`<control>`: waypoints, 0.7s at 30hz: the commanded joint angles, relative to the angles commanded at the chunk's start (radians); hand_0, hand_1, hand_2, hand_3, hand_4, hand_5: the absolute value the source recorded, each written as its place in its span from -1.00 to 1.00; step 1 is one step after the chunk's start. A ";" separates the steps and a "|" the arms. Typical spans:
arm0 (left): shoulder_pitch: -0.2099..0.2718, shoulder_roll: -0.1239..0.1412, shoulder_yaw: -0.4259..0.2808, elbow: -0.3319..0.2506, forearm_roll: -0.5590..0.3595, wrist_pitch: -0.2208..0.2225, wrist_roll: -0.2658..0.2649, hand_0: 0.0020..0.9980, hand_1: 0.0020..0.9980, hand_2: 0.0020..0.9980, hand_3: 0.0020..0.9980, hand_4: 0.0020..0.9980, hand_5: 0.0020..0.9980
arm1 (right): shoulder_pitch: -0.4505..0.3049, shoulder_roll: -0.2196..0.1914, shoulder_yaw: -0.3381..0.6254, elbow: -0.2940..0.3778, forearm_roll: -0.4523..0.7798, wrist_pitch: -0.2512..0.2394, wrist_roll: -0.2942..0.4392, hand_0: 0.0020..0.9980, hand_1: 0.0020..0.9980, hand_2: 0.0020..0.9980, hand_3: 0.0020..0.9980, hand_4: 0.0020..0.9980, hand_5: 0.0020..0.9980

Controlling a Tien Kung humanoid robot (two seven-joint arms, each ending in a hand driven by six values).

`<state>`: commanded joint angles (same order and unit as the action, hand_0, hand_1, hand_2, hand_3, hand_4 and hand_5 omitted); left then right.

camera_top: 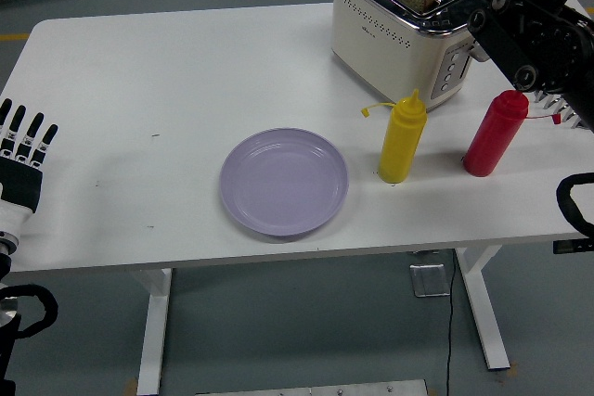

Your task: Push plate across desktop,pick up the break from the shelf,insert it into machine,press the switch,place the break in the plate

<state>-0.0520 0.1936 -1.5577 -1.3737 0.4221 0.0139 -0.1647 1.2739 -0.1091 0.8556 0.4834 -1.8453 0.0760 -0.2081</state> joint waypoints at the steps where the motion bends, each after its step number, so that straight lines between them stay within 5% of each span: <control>1: -0.001 0.000 0.000 0.000 0.000 0.000 0.000 0.63 0.73 0.88 0.67 0.27 1.00 | 0.007 0.008 0.001 -0.014 -0.011 -0.004 0.000 0.33 0.41 0.48 0.69 0.51 -0.21; 6: -0.003 0.001 0.000 0.000 -0.001 0.001 -0.001 0.63 0.73 0.88 0.67 0.27 1.00 | 0.026 0.031 -0.011 -0.059 -0.053 -0.010 -0.001 0.33 0.41 0.48 0.69 0.51 -0.21; 7: -0.003 0.001 0.000 0.001 -0.002 0.001 -0.001 0.63 0.73 0.89 0.66 0.27 1.00 | 0.031 0.038 -0.016 -0.070 -0.063 -0.010 -0.002 0.09 0.23 0.31 0.54 0.49 -0.17; 21: -0.014 0.007 -0.023 -0.006 -0.002 0.001 0.002 0.63 0.73 0.89 0.65 0.27 1.00 | 0.049 0.082 -0.031 -0.134 -0.136 -0.034 0.009 -0.06 0.10 0.23 0.48 0.42 -0.16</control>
<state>-0.0656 0.2006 -1.5808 -1.3801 0.4197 0.0144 -0.1630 1.3228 -0.0274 0.8244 0.3490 -1.9811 0.0422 -0.1990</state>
